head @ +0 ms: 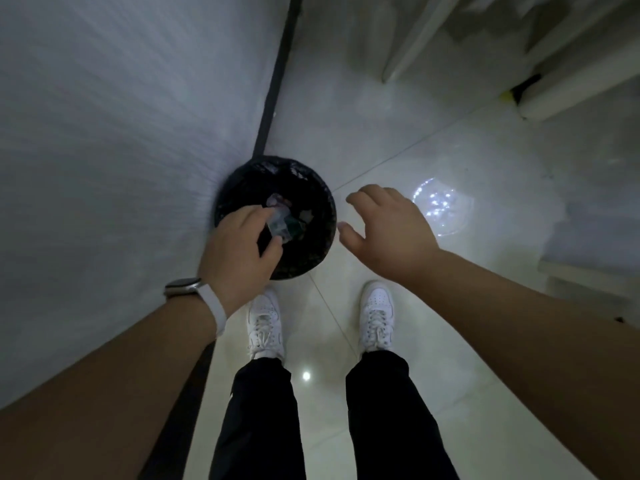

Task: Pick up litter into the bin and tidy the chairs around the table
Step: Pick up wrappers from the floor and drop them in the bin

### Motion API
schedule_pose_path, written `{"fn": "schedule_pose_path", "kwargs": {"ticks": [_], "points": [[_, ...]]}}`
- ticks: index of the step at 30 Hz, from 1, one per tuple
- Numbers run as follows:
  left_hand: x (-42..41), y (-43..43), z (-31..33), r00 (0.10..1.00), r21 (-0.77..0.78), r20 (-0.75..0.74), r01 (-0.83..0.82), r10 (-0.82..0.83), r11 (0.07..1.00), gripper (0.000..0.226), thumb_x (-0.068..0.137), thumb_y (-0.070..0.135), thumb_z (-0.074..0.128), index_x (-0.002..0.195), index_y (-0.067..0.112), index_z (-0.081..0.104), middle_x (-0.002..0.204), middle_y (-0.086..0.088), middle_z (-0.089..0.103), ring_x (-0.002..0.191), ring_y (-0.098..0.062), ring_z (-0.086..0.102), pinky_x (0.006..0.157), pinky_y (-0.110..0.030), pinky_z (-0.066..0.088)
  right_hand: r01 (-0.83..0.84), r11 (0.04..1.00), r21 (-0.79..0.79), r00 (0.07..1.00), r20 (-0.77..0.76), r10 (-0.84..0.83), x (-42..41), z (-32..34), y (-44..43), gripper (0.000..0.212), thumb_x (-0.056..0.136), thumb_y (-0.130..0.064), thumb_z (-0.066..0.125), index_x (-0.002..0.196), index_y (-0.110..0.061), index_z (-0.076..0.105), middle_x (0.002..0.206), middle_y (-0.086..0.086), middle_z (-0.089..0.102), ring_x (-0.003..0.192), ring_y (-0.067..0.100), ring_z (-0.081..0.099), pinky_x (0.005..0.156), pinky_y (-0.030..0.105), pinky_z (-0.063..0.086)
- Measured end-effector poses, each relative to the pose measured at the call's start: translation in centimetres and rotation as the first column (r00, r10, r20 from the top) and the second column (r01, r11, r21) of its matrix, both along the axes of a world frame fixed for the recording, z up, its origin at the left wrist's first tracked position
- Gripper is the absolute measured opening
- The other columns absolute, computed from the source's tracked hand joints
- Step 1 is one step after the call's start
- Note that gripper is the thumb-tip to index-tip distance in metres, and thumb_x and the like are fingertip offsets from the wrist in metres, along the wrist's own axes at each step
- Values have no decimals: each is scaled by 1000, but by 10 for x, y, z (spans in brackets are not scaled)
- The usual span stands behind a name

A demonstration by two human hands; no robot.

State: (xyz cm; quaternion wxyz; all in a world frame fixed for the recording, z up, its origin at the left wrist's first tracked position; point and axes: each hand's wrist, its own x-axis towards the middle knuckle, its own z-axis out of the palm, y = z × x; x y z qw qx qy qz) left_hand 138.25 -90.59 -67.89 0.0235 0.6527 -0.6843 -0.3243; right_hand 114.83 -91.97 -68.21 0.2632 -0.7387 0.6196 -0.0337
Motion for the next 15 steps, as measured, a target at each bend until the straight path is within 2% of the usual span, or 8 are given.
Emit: {"fn": "schedule_pose_path", "kwargs": {"ticks": [5,9,15], "points": [[-38,-17,99,993,-124,22,116,-114,986,49,89,32,56,131,7,61,135,-14,59,123,-31,54,103,-43,42,16,997,-69,1000,-15,-17,-32,98,-4,51,86,-49,41,109,-10,64,107,9,63,95,32,57,79,40,48],[-77,-24,182,981,-197,52,196,-189,961,54,88,40,46,131,11,60,136,-11,58,122,-31,54,102,-47,44,43,991,-129,998,-49,-49,-61,186,-2,53,86,-51,40,113,-12,63,114,7,62,103,30,57,85,39,44],[-116,-30,281,936,-316,20,339,-351,886,53,91,41,45,134,13,59,137,-12,57,124,-32,53,101,-49,45,160,961,-226,975,-116,-190,-104,306,20,55,87,-52,41,119,-14,61,120,6,61,108,29,56,90,38,44]]}}
